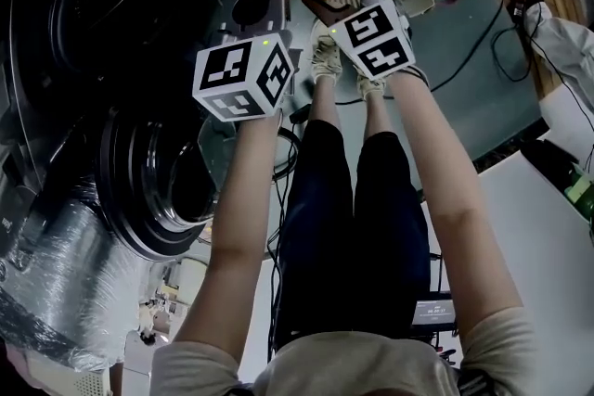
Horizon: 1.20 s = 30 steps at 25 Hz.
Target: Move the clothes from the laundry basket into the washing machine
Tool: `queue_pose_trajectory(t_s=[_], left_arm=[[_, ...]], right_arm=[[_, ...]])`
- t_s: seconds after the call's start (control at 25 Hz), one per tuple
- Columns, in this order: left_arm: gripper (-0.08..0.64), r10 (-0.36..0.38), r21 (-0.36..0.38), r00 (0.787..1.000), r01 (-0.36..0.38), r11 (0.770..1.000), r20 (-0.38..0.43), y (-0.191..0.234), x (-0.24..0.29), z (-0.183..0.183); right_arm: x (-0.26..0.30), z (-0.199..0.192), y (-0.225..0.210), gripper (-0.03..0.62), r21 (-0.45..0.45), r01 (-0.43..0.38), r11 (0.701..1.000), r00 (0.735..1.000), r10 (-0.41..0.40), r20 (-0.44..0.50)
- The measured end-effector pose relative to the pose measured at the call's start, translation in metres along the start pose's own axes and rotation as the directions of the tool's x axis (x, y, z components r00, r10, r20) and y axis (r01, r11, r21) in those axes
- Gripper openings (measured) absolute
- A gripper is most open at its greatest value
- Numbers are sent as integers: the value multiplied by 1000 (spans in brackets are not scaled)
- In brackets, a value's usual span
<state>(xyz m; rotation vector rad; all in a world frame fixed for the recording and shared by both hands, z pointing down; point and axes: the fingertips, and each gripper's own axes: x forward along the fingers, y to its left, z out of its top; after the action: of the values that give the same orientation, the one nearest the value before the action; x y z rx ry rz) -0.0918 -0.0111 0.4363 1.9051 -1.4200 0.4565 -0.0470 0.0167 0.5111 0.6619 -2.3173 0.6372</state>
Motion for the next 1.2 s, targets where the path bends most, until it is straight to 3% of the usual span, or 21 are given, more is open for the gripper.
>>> queue_pose_trajectory(t_s=[0.16, 0.24, 0.28, 0.36, 0.48, 0.6, 0.68, 0.8, 0.96, 1.2], left_arm=[[20, -18, -69, 999, 21, 997, 34, 0, -8, 3], [22, -8, -49, 999, 9, 999, 34, 3, -6, -4], [22, 2, -35, 999, -1, 999, 32, 5, -4, -7], [33, 16, -17, 1000, -15, 1000, 24, 8, 1, -13], [104, 16, -45, 1000, -15, 999, 7, 3, 9, -23], [187, -27, -55, 999, 25, 998, -29, -15, 18, -37], [253, -67, -48, 997, 65, 997, -39, -30, 25, -43], [263, -92, -34, 996, 92, 995, -8, -41, 34, -37], [281, -149, 50, 988, 148, 988, 25, -48, 36, -25], [310, -234, 182, 972, 227, 957, 19, -65, 29, -18]], right_arm=[[19, 5, -15, 266, 51, 77, 996, 997, -77, 5], [11, 12, -22, 56, 98, 101, 990, 994, -105, 35], [5, 16, -25, 39, 125, 104, 987, 992, -112, 54], [-10, 23, -31, 34, 187, 96, 978, 988, -115, 98], [-32, 36, -43, 34, 282, 83, 956, 979, -131, 159], [-49, 51, -48, 34, 351, 62, 934, 969, -140, 202], [-55, 60, -45, 34, 358, 43, 933, 969, -126, 212], [-62, 66, -39, 32, 344, 41, 938, 973, -116, 198], [-76, 74, -52, 32, 383, 62, 922, 963, -157, 221], [-87, 83, -67, 32, 363, 110, 925, 950, -205, 235]])
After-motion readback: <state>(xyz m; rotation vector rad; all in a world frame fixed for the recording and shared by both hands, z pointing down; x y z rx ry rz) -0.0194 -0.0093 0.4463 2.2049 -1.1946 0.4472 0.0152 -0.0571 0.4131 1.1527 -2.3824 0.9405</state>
